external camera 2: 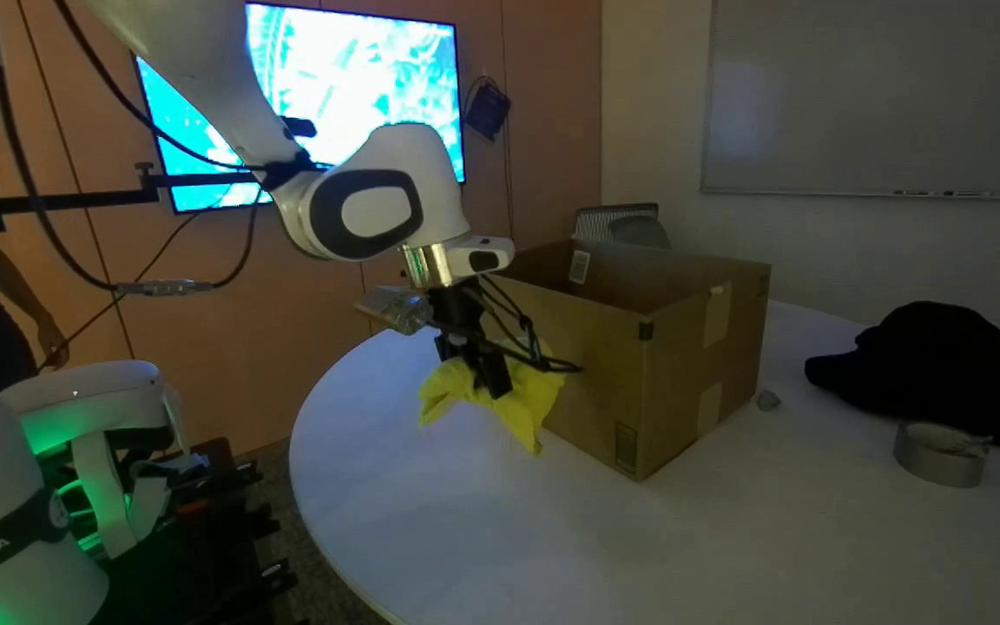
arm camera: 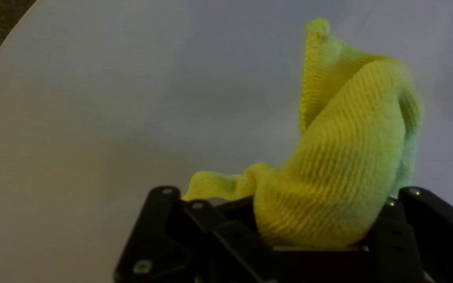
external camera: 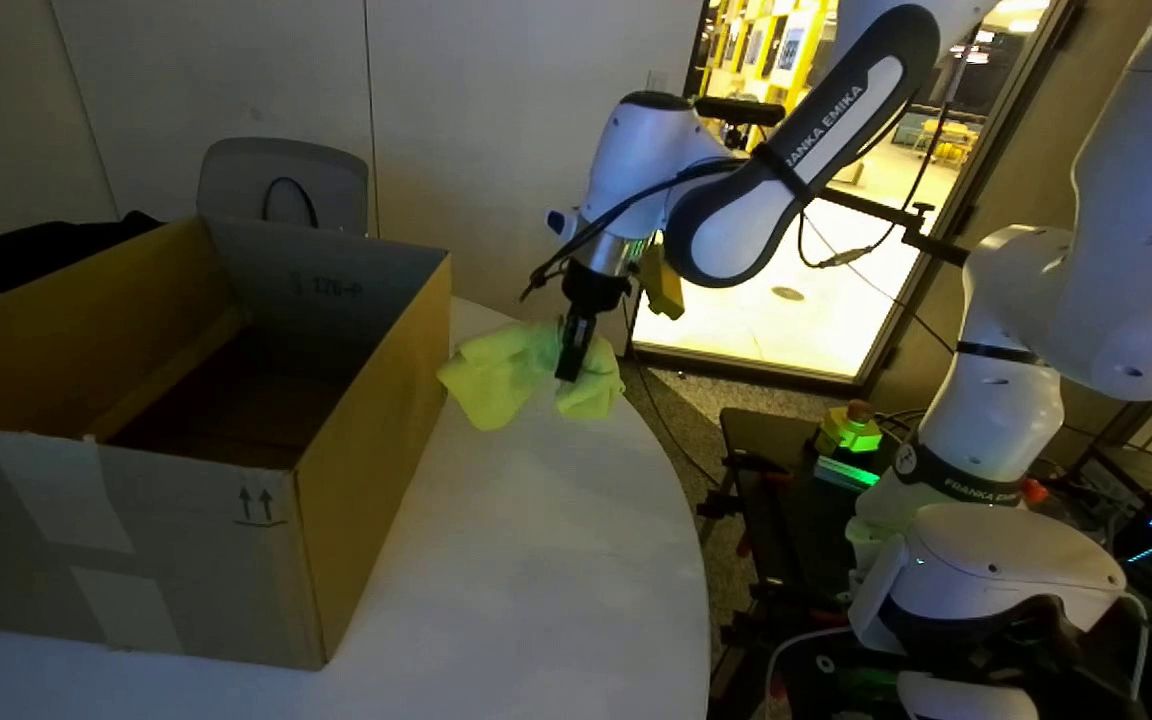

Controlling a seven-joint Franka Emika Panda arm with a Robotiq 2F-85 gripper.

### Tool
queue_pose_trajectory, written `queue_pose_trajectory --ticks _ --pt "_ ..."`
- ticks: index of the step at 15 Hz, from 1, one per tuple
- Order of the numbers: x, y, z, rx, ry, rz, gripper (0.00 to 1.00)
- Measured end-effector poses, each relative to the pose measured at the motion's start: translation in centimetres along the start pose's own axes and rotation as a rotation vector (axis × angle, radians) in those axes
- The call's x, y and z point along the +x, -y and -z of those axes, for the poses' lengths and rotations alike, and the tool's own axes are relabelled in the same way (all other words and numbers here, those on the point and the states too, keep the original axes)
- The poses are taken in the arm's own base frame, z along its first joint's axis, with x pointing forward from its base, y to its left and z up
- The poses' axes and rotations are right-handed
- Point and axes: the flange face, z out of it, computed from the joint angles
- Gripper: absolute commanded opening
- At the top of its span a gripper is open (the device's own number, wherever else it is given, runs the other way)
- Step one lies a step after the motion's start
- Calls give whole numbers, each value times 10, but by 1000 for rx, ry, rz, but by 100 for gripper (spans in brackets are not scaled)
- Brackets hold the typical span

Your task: Put the marker on the cloth, fold it and put the cloth in the box

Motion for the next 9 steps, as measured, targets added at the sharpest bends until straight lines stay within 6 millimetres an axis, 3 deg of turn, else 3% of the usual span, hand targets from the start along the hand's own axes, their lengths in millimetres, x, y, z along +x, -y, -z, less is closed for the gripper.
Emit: queue_pose_trajectory --ticks 4,9 --pt "25 -5 74 -22 -105 -17 2" --pt "83 19 137 -29 -232 -43 2"
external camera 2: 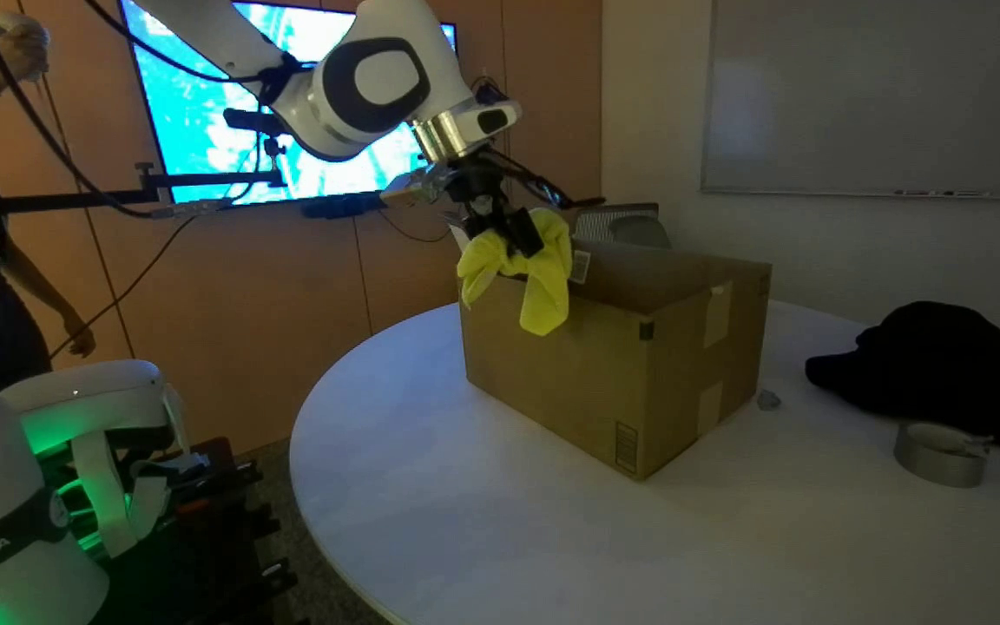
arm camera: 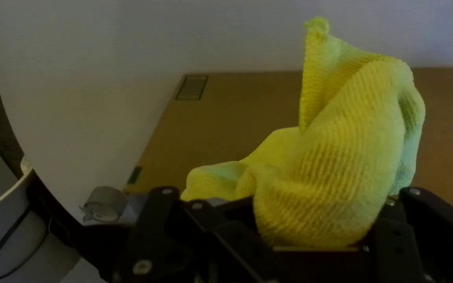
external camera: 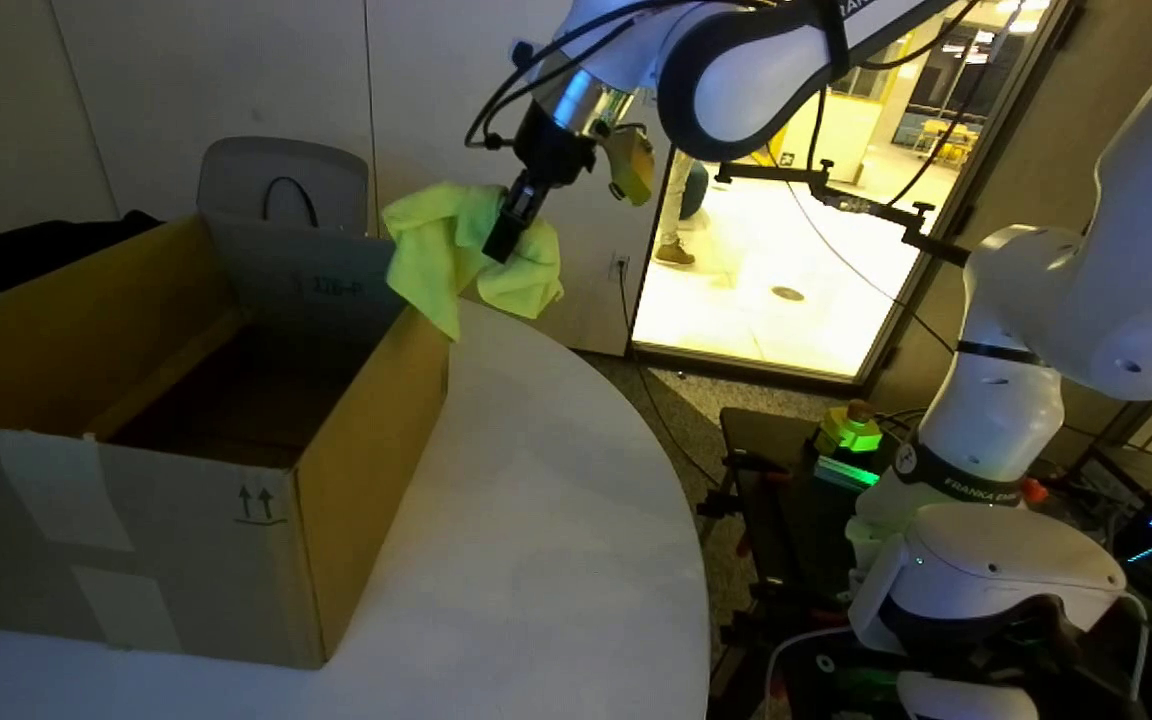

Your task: Put the marker on the cloth, fold it and put the cloth in the box

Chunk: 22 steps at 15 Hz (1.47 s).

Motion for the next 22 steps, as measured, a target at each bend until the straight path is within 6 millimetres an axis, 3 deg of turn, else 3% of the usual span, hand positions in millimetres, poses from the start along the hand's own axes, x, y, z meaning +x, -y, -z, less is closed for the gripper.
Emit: queue_pose_trajectory --ticks 4,8,9,11,16,19,22 --pt "59 29 3 14 -72 -4 3" --pt "111 61 -28 31 -98 30 6" --pt "121 70 -40 36 -99 39 31" --pt "139 84 -64 40 -94 53 36" --pt "166 108 -113 22 -27 82 75" --pt "173 113 -120 11 13 109 96" --pt "177 113 -112 10 26 132 100"
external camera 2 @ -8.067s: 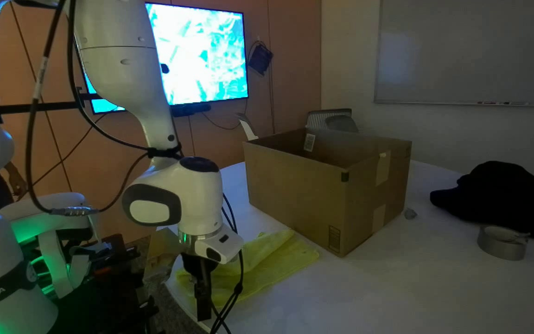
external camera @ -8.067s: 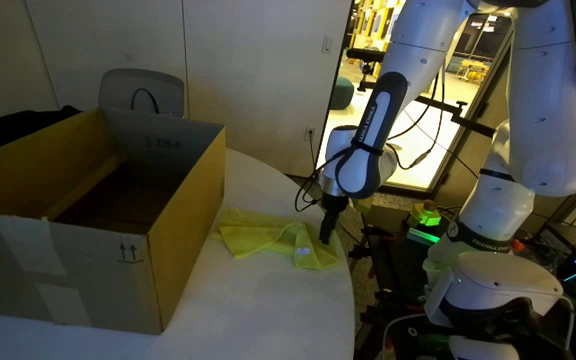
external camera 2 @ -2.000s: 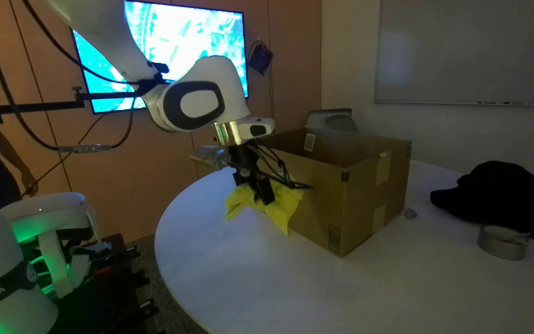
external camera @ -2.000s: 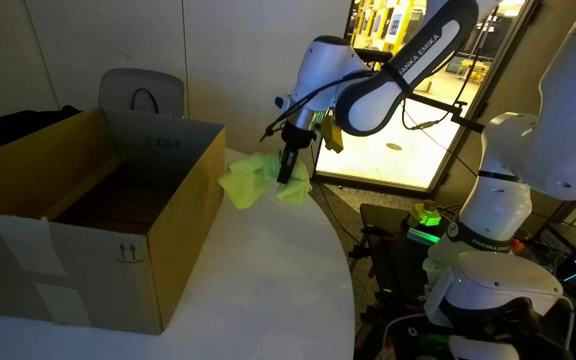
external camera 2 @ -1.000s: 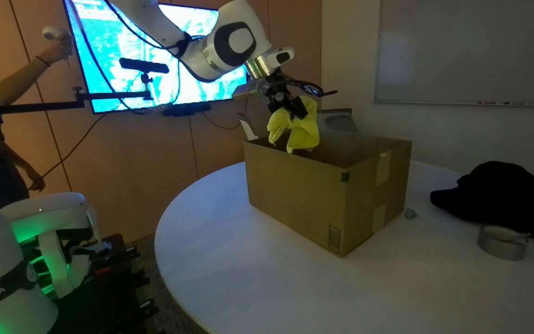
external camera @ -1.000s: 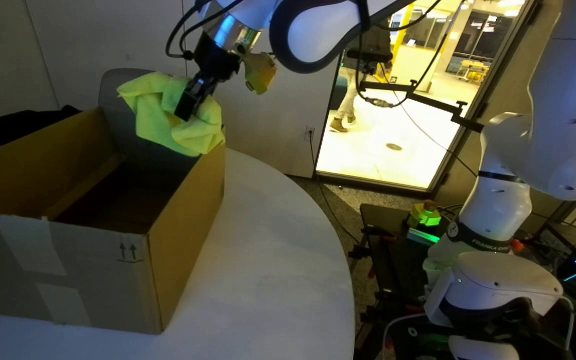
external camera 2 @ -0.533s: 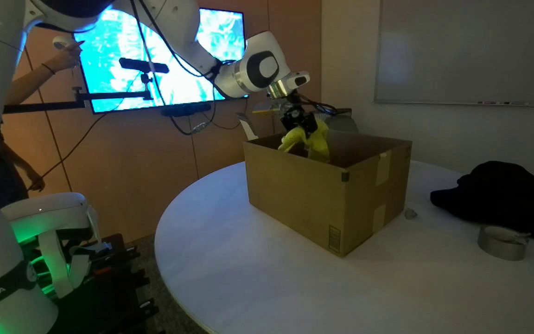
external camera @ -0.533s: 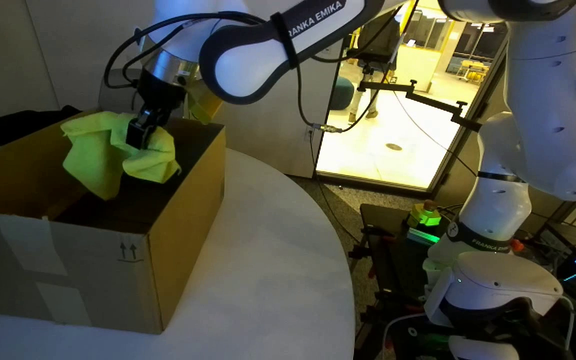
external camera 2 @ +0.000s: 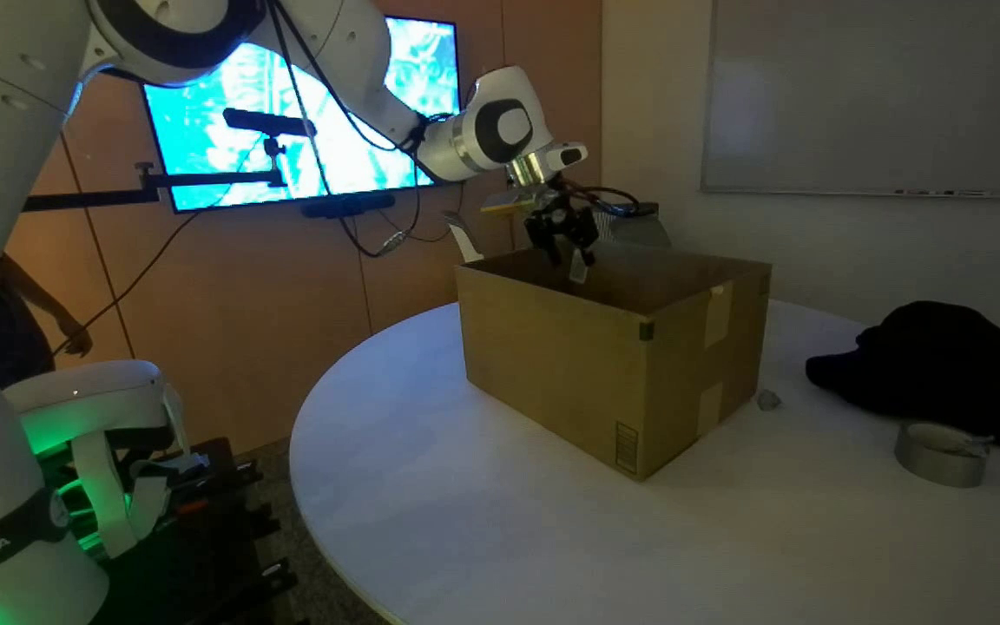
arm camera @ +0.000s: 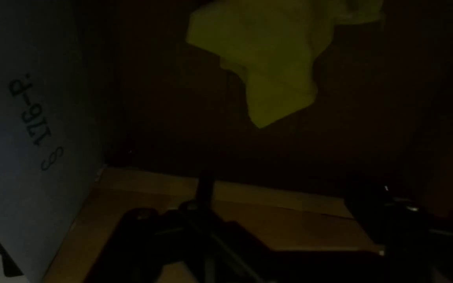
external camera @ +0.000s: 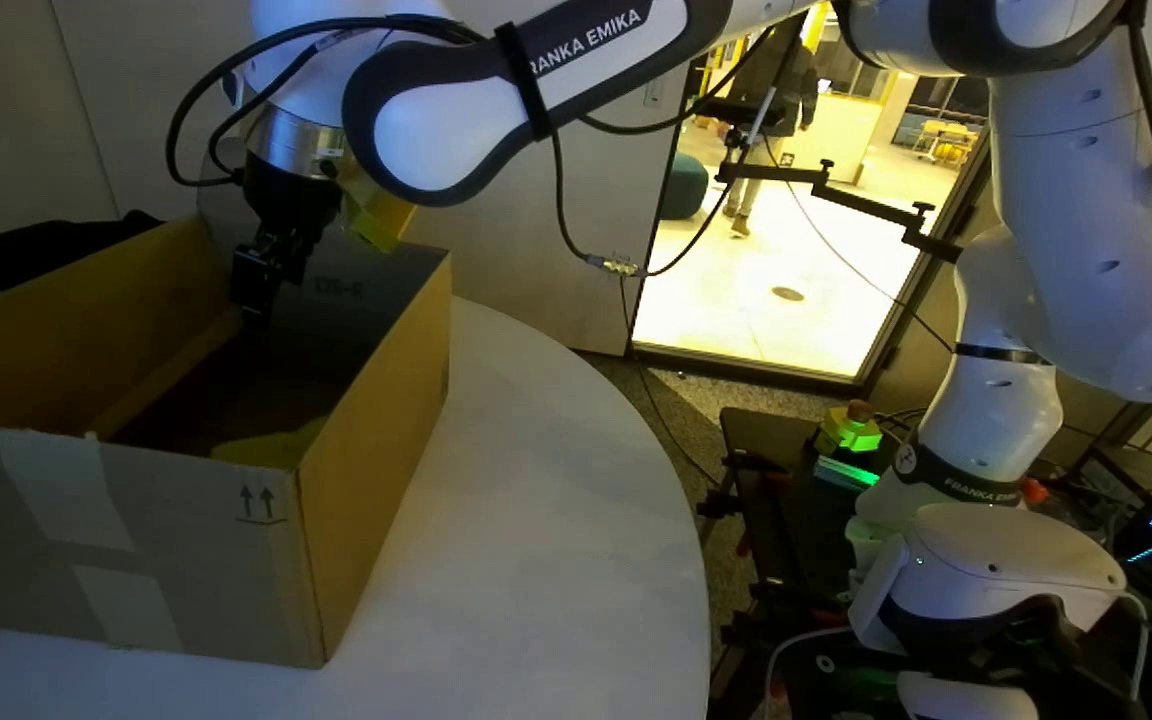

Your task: Put the marker on the cloth, fold it and put the cloth in the box

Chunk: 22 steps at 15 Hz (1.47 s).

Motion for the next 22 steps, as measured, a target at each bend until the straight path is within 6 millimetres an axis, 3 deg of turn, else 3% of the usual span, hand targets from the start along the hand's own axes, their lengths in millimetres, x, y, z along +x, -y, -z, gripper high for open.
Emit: queue_pose_trajectory --ticks 4,7,13,22 --pt "-6 -8 32 19 15 0 100" --pt "-35 -23 71 47 55 -29 100" --pt "-127 -35 117 91 188 -102 100" --pt "-287 -9 156 170 281 -184 100"
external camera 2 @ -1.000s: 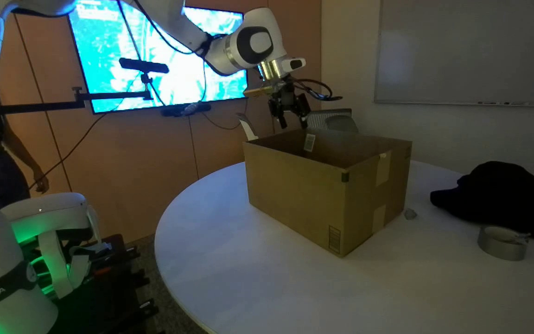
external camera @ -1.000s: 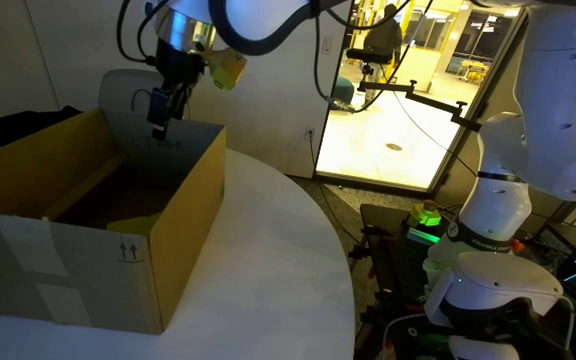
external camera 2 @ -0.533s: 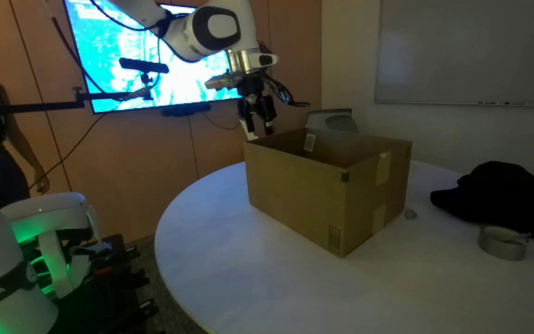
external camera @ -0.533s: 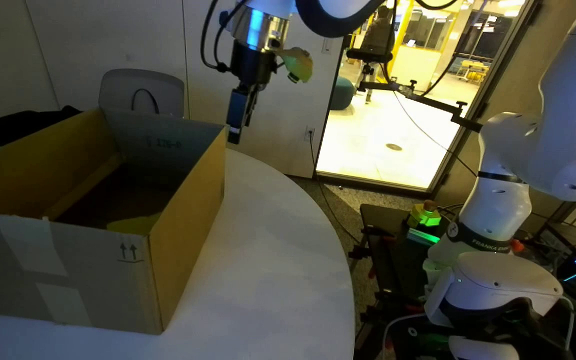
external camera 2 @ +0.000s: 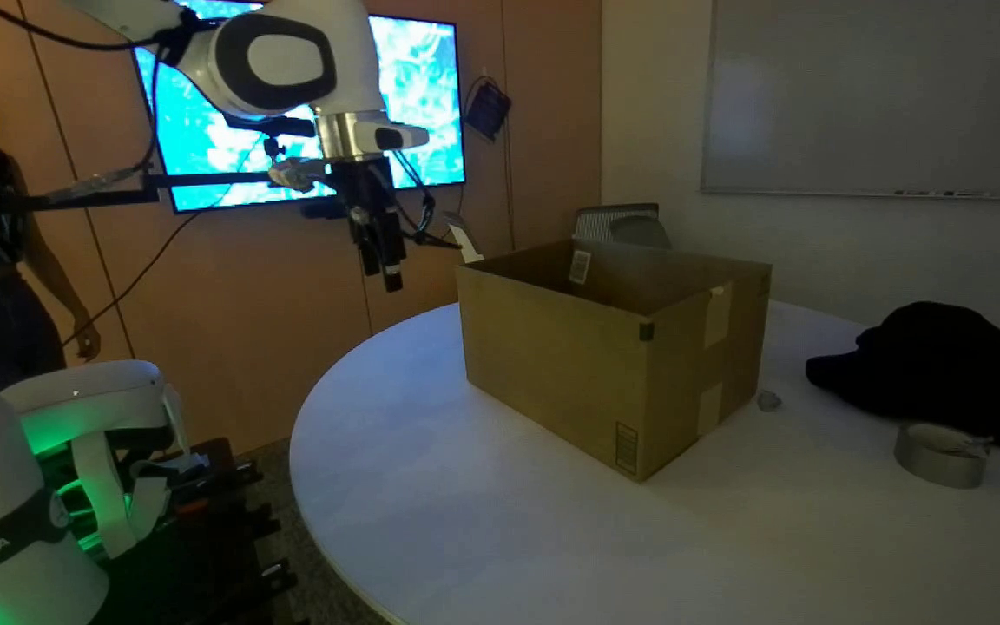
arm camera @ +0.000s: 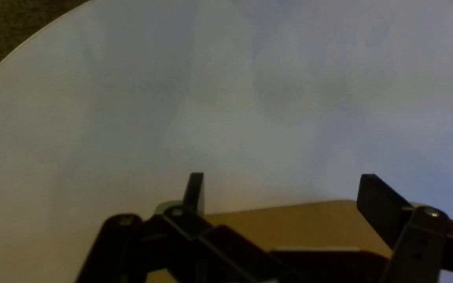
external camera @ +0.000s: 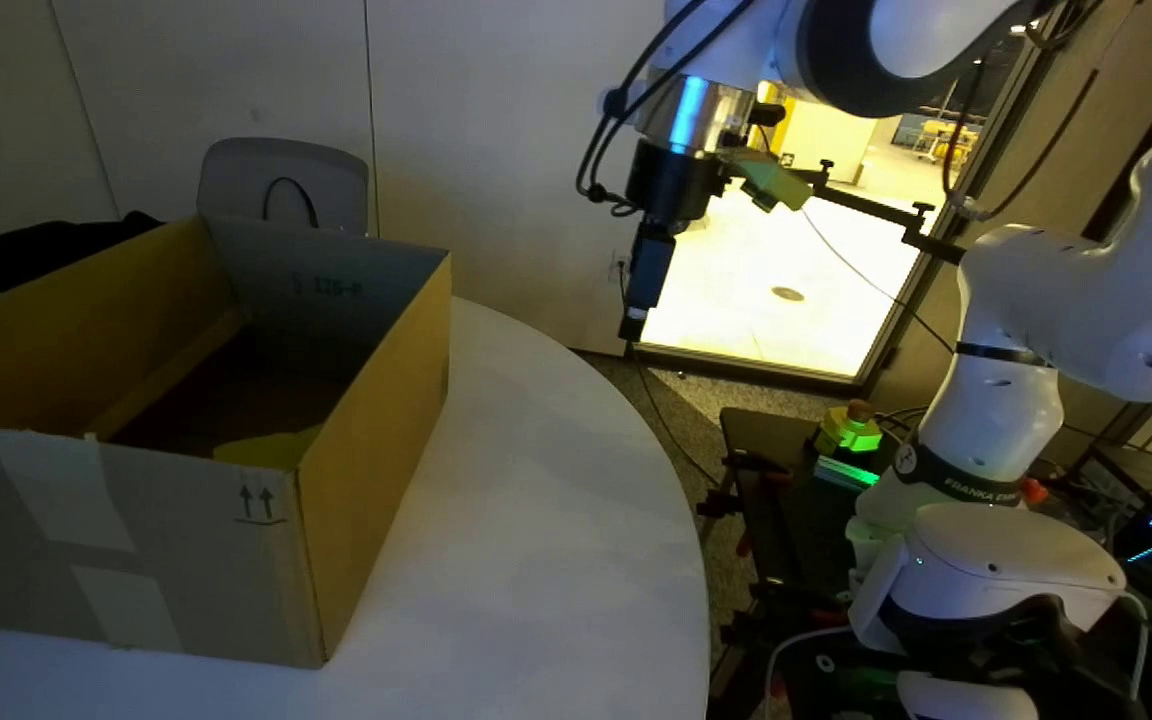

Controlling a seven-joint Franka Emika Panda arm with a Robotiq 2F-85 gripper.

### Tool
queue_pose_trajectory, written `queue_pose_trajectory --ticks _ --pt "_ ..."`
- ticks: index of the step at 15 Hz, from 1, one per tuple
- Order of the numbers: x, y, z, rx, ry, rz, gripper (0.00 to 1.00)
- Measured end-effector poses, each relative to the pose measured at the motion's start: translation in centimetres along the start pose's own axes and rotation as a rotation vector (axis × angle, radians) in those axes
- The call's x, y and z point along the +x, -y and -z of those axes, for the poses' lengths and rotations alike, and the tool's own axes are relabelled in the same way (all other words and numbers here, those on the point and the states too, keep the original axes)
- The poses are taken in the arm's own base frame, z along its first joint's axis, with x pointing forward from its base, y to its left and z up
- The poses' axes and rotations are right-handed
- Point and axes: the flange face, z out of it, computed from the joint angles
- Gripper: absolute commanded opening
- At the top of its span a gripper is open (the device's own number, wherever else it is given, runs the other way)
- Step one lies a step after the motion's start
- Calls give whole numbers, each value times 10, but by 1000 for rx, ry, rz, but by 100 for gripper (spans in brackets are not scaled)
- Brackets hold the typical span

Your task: Put the marker on the cloth, fold it and put the cloth in the box

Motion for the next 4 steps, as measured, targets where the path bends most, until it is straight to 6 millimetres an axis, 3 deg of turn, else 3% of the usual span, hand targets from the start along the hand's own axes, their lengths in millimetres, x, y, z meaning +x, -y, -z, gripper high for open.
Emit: queue_pose_trajectory --ticks 4 --pt "-55 -1 5 13 -19 -5 100"
